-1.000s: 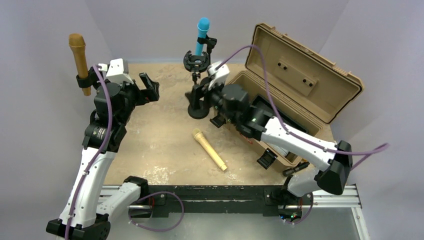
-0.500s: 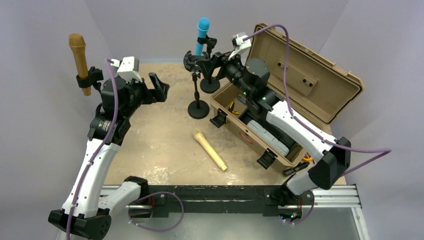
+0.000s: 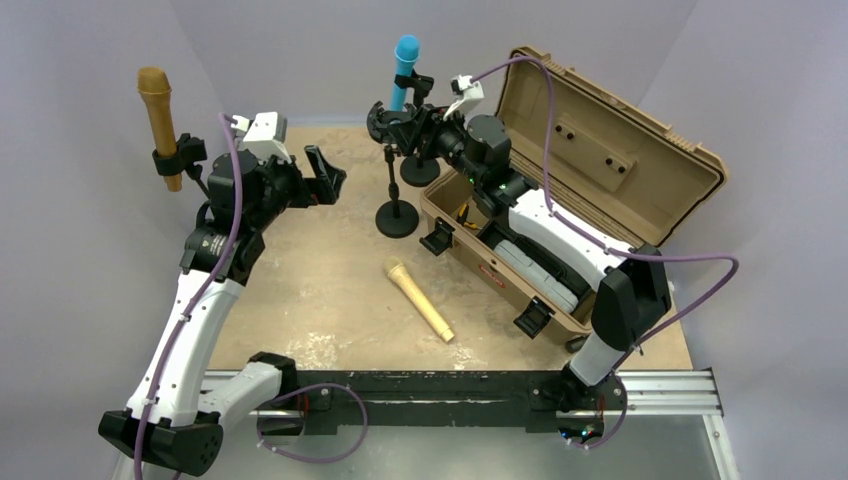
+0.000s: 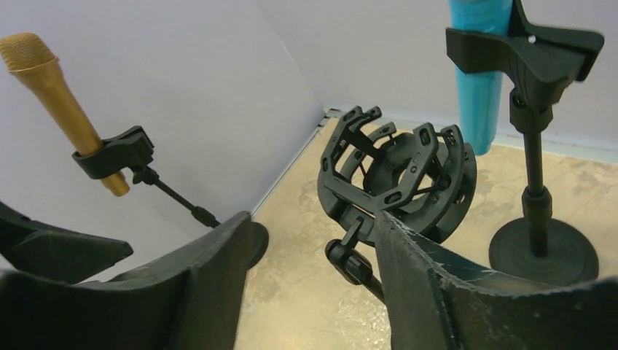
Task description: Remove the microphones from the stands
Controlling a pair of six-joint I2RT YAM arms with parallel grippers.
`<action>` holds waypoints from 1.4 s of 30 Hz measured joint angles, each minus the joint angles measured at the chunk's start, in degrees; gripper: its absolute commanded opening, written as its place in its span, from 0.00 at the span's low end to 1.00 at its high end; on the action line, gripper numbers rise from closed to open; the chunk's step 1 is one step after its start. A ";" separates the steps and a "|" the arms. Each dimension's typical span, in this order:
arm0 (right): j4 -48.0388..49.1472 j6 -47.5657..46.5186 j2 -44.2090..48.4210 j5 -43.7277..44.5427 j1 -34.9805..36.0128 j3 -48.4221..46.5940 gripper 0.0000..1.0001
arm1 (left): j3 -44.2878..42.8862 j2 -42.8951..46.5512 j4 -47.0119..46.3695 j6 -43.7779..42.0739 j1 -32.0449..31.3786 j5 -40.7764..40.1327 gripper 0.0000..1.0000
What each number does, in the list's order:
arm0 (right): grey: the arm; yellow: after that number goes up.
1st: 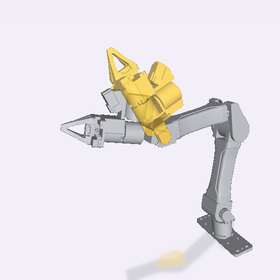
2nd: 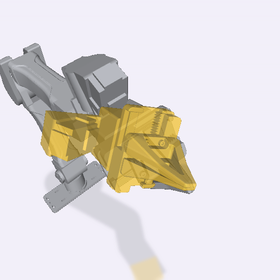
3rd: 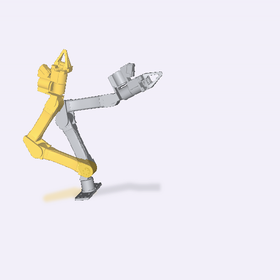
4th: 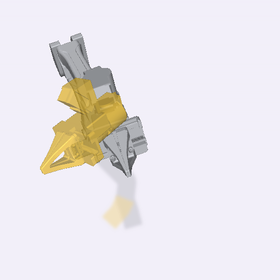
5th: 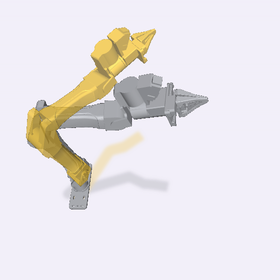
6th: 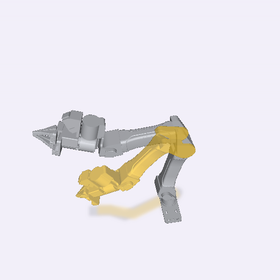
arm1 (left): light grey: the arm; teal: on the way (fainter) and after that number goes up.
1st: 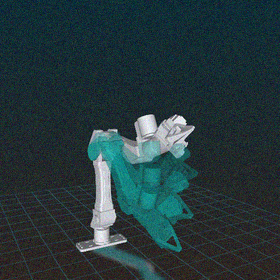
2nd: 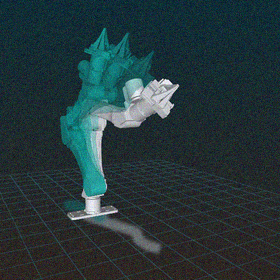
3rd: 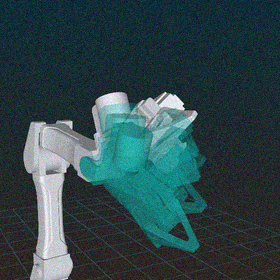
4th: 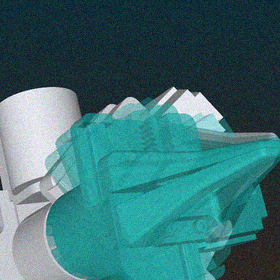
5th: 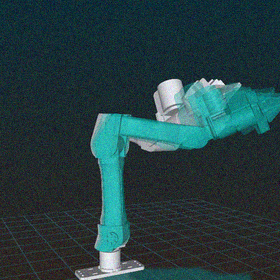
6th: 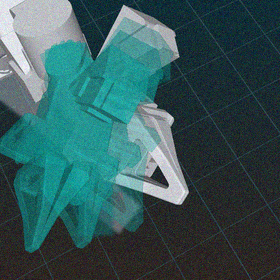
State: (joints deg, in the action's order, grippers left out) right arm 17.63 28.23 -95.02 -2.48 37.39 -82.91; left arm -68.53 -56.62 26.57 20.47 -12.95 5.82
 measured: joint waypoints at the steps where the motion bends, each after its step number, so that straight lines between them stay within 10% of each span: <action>1: 0.11 0.48 -0.46 0.24 -0.07 0.00 0.55 | 0.00 0.00 -0.02 0.00 0.00 -0.02 0.98; 42: -17.09 -13.31 -12.66 22.71 9.16 -19.34 0.45 | 0.00 -0.66 -0.17 -0.04 -2.21 -0.04 0.97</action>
State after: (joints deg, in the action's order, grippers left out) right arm 0.54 14.92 -107.68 20.23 46.54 -102.26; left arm -68.53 -57.28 26.39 20.43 -15.16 5.78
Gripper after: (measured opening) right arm 0.473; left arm 0.976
